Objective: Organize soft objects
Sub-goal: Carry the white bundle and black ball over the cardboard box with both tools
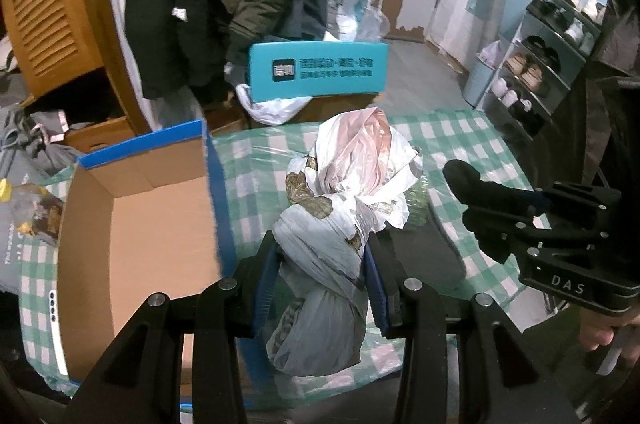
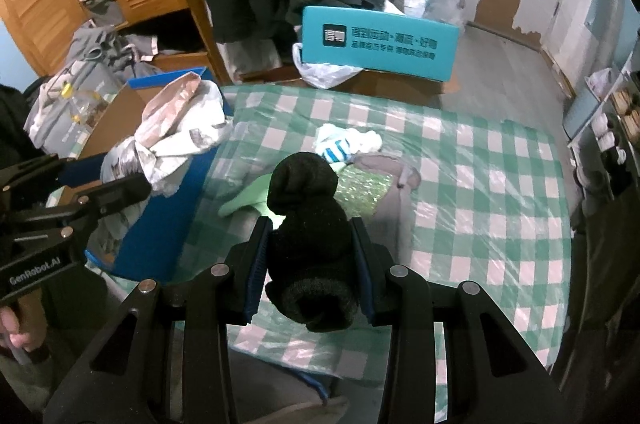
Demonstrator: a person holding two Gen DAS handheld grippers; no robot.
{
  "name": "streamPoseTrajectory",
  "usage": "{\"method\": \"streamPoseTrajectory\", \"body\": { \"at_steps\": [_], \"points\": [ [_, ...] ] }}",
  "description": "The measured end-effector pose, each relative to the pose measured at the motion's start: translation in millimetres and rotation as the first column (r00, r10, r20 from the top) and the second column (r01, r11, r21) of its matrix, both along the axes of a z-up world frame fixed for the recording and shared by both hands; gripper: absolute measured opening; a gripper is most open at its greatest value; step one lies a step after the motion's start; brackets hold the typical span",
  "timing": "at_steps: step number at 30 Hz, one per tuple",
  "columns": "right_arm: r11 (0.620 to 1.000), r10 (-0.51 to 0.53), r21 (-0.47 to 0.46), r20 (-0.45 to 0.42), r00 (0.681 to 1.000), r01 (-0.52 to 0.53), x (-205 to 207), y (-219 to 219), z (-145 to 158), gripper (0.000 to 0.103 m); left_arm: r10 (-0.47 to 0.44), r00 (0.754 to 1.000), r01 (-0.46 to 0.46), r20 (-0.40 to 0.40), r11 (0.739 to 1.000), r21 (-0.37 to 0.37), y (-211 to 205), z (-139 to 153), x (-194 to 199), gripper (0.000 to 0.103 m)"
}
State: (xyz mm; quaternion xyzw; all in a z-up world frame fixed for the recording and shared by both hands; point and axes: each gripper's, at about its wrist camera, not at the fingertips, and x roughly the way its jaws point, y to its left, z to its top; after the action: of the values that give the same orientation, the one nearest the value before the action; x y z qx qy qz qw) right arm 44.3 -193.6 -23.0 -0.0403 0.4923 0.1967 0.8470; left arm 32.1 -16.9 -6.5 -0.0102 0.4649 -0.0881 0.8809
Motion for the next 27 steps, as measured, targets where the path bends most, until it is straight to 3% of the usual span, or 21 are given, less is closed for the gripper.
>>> {"method": "streamPoseTrajectory", "body": {
  "at_steps": [9,27],
  "points": [
    [0.998,0.059,0.009,0.023,0.998,-0.059,1.7,33.2,13.3,0.037,0.050,0.999,-0.050,0.021,0.998,0.029,25.2,4.8,-3.6,0.041],
    [0.985,0.173,-0.002,0.008,0.985,-0.173,7.2,107.0,9.9,0.037,0.167,0.986,-0.168,0.021,0.984,0.053,90.6,-2.9,-14.0,0.041]
  ]
}}
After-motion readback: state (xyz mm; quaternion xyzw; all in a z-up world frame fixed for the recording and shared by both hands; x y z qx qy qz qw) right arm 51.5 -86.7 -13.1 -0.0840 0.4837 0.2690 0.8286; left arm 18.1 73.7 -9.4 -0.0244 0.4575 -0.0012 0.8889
